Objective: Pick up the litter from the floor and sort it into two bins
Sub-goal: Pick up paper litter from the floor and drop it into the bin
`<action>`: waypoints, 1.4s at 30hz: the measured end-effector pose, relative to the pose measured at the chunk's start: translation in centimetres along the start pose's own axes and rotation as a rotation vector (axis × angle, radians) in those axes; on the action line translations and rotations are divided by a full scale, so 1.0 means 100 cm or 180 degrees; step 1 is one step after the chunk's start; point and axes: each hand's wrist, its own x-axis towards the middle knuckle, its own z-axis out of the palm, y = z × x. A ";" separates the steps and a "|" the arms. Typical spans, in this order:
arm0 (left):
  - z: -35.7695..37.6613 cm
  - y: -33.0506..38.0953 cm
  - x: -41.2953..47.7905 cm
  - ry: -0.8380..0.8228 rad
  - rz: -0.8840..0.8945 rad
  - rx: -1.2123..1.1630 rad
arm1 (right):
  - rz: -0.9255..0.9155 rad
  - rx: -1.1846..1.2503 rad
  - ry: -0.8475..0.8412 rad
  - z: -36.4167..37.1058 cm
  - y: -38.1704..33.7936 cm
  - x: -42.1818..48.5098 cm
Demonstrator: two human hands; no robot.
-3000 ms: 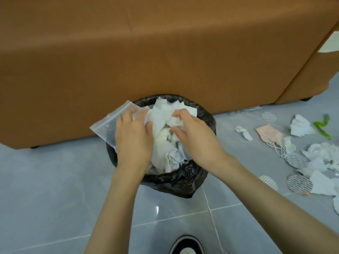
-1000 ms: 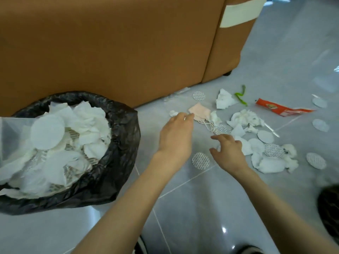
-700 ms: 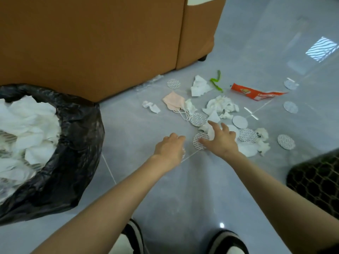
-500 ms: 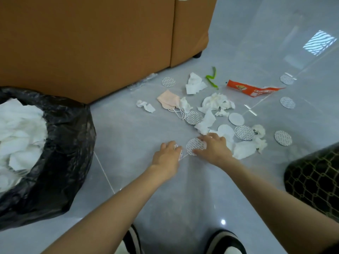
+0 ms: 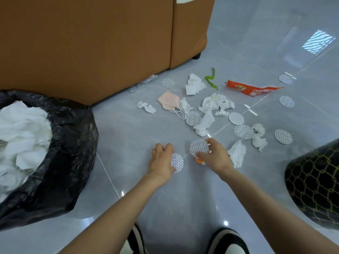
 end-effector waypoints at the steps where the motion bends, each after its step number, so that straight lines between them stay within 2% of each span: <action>1: -0.002 -0.002 -0.001 0.0046 0.0004 -0.0049 | 0.0035 0.0417 0.0035 0.001 -0.003 0.000; 5: -0.016 -0.006 -0.005 0.0312 -0.0078 -0.0633 | 0.0084 0.1396 0.0083 0.000 -0.028 -0.001; 11: -0.074 -0.002 -0.024 0.1255 -0.0020 -0.1657 | -0.0073 0.2448 -0.0545 -0.001 -0.091 -0.015; 16: -0.128 -0.007 -0.053 0.1939 0.0177 -0.2092 | -0.0256 0.2853 -0.1036 0.020 -0.145 -0.033; 21: -0.170 -0.025 -0.091 0.2702 0.0353 -0.2133 | -0.0394 0.3179 -0.1378 0.045 -0.196 -0.053; 26: -0.196 -0.056 -0.128 0.3411 0.0163 -0.2160 | -0.0445 0.3307 -0.1909 0.087 -0.243 -0.076; 30: -0.208 -0.085 -0.150 0.3709 -0.0050 -0.2290 | -0.0711 0.2860 -0.1920 0.123 -0.266 -0.094; 36: -0.219 -0.129 -0.174 0.4354 -0.0443 -0.2044 | -0.1747 0.1334 -0.1610 0.169 -0.276 -0.117; 39: -0.221 -0.150 -0.178 0.4227 -0.0725 -0.1718 | -0.2414 0.0445 -0.1398 0.177 -0.273 -0.118; 42: -0.218 -0.162 -0.179 0.3785 -0.1001 -0.0911 | -0.2819 -0.0470 -0.0967 0.185 -0.267 -0.119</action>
